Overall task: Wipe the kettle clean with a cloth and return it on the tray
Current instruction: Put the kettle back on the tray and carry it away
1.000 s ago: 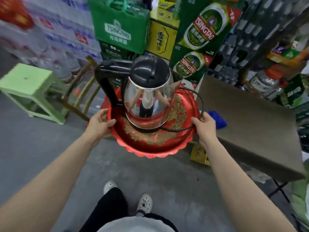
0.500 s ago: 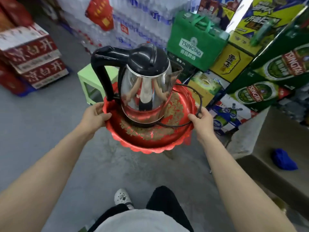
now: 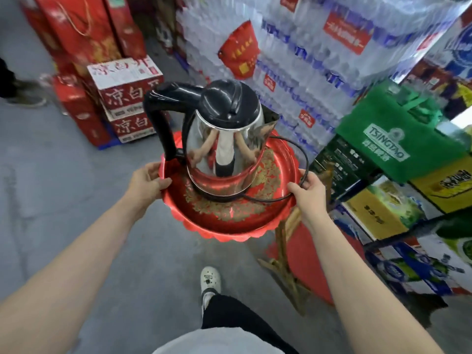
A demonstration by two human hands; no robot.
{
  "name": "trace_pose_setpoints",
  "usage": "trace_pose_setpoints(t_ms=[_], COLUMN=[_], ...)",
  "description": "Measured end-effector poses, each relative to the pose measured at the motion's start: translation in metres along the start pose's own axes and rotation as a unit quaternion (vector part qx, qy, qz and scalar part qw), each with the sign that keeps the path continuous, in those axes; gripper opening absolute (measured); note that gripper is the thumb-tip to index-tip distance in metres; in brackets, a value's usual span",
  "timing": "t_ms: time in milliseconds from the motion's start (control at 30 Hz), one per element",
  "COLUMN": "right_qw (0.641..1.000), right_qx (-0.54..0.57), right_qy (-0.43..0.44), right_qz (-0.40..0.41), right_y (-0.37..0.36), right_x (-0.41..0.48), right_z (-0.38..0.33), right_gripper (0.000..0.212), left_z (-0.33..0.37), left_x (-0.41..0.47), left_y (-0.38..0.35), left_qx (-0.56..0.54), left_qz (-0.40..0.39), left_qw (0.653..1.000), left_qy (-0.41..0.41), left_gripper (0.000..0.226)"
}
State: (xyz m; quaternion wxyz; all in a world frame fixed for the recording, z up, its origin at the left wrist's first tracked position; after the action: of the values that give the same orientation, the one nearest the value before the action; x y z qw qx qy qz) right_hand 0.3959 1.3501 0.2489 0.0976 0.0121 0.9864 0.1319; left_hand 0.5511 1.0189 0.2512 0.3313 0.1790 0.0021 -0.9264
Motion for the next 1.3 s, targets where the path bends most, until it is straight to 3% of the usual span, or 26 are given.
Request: trace_pose_setpoints(t_ms=[167,400,767,1300], right_qw=[0.998,0.996,0.995,0.985], right_qx=[-0.008,-0.046,-0.065,-0.112], right_qy=[-0.004,-0.021,-0.079,-0.129], right_qz=[-0.058,-0.078,-0.023,0.030], right_y=[-0.106,-0.250,-0.465,-0.713], right_x=[0.067,0.136,0.211,0.381], right_z=[-0.041,-0.087,-0.156,-0.191], right_gripper=[0.037,0.036,0.033,0.028], left_z=[0.022,0.050,0.122,0.153], left_x=[0.092,0.229,0.465,0.777], left_y=[0.049,0.115,0.224,0.295], left_qx=[-0.002,-0.004,0.034,0.033], left_qz=[0.035,0.070,0.028,0.004], left_qw=[0.999,0.997,0.999,0.996], left_qy=[0.009,0.016,0.018,0.077], left_gripper=[0.042,0.043,0.044,0.042])
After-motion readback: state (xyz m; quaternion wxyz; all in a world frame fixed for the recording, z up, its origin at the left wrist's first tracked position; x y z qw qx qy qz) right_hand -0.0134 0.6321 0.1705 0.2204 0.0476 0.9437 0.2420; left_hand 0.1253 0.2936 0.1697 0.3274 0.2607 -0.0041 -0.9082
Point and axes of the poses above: each hand's wrist, its own x-axis towards the middle knuckle, its own y-axis out of the back of the hand, z = x × y, the point moved 4 cm from there along x, towards the middle knuckle, and after that the axes turned 4 degrees about z, right-handed, at the moved point
